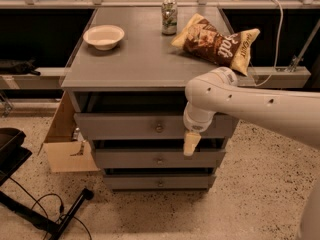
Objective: Open top drawer
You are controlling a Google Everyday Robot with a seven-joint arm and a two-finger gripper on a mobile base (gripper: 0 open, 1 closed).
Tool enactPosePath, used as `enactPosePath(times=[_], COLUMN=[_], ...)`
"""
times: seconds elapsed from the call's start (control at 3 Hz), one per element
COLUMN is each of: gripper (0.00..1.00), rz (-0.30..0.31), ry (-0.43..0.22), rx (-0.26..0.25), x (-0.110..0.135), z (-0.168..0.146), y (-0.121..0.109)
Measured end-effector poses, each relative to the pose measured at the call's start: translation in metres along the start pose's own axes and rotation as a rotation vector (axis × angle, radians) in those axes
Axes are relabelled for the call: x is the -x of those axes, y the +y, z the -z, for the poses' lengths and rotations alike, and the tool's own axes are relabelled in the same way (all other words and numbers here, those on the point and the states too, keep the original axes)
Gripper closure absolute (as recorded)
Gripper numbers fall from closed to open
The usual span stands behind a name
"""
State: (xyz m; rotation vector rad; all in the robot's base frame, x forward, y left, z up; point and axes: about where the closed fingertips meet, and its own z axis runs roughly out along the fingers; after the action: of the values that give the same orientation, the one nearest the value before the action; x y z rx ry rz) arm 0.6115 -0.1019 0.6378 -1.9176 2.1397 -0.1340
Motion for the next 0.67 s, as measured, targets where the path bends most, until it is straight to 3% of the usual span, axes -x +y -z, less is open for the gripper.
enactPosePath(times=[0.33, 0.67], gripper=[0.38, 0.61], rz=[0.004, 0.008], ry=[0.015, 0.019], rx=[0.031, 0.038], x=[-0.0094, -0.0107], z=[-0.0039, 0.0002], y=[0.0221, 0.0260])
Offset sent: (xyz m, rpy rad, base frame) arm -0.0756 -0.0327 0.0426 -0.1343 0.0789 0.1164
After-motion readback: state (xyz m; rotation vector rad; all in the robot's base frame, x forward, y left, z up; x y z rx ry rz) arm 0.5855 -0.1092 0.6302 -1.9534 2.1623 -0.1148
